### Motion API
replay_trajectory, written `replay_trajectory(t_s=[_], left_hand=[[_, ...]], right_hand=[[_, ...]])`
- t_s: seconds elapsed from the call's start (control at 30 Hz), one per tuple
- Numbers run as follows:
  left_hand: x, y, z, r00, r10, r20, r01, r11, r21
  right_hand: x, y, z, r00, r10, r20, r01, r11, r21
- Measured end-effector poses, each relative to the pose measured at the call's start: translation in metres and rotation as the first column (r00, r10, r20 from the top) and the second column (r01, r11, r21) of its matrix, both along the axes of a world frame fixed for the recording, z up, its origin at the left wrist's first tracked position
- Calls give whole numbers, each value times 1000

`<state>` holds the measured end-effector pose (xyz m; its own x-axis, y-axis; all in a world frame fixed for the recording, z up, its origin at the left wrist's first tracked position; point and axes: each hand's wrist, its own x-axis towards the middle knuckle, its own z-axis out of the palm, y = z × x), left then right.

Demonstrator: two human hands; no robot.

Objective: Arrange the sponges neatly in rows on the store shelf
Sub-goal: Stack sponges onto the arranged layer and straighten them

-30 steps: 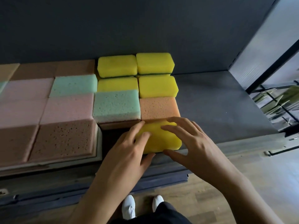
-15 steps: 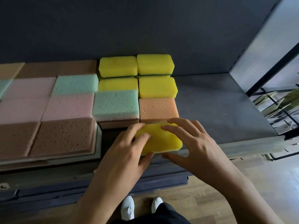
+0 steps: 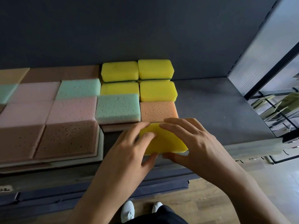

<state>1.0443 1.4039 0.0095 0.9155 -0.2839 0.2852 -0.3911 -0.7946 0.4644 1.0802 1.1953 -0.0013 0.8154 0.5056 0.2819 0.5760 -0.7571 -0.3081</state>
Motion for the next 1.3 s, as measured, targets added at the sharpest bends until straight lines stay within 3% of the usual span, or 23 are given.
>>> replay_trajectory(t_s=[0.4,0.63,1.0,1.3], left_hand=[[14,31,42,997,6,77,-5,1000,-10],[28,59,57,987,112,118,-115,993,17],[47,89,45,966,245,86,-257,950,177],[53,100,25,979,204,13,-195,915,354]], right_hand=[[25,19,38,990,116,83,-122,991,59],[61,35,60,987,99,130,-109,991,72],[117,81,57,989,114,96,-118,993,30],[141,103,39,993,91,75,-91,996,8]])
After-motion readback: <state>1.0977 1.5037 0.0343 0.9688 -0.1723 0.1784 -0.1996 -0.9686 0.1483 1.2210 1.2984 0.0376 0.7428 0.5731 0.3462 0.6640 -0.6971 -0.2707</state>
